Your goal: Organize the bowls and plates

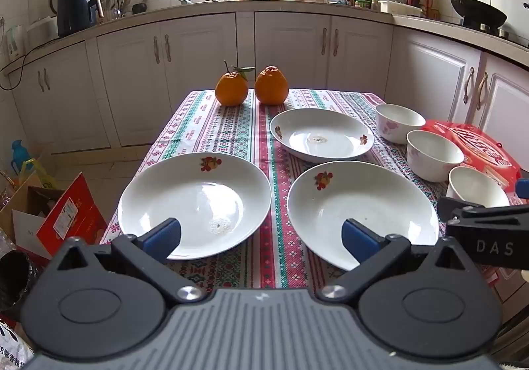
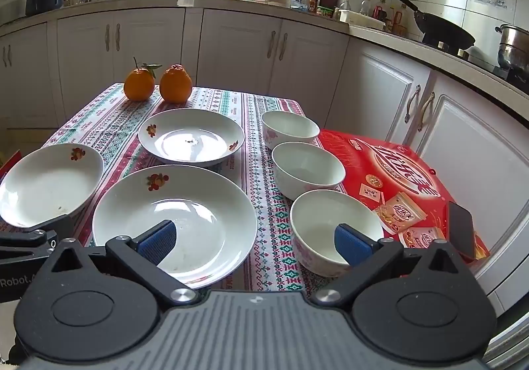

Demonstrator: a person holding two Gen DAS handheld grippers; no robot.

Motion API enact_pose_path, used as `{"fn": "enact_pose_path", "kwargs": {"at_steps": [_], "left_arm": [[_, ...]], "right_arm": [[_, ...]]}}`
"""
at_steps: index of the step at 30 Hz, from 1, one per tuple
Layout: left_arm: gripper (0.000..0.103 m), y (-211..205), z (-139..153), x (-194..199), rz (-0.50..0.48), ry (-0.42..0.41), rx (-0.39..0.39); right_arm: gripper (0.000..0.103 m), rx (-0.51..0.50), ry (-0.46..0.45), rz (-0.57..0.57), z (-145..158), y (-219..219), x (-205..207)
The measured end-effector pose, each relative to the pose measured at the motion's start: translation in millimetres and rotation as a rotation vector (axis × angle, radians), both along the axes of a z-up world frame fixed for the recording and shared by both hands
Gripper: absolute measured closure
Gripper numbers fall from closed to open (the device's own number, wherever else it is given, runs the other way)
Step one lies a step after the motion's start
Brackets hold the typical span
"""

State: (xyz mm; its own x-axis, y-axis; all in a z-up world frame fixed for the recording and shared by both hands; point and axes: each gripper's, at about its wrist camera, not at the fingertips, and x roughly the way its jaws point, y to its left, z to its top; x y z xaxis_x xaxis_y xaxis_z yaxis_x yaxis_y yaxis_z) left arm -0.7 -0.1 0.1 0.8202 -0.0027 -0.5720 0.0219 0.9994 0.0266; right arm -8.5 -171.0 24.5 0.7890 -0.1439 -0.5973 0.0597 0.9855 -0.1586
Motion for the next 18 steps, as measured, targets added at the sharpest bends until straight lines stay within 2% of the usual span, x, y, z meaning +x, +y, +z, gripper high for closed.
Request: {"fn": "enact_pose_path", "kwargs": {"at_steps": [18], "left_arm": [[0.001,-0.2,3.9,-3.3,-0.010,-0.005,-0.004]], "right_arm": [[0.000,0.000,-0.005,0.000,0.3,1.7,-0.9]]}}
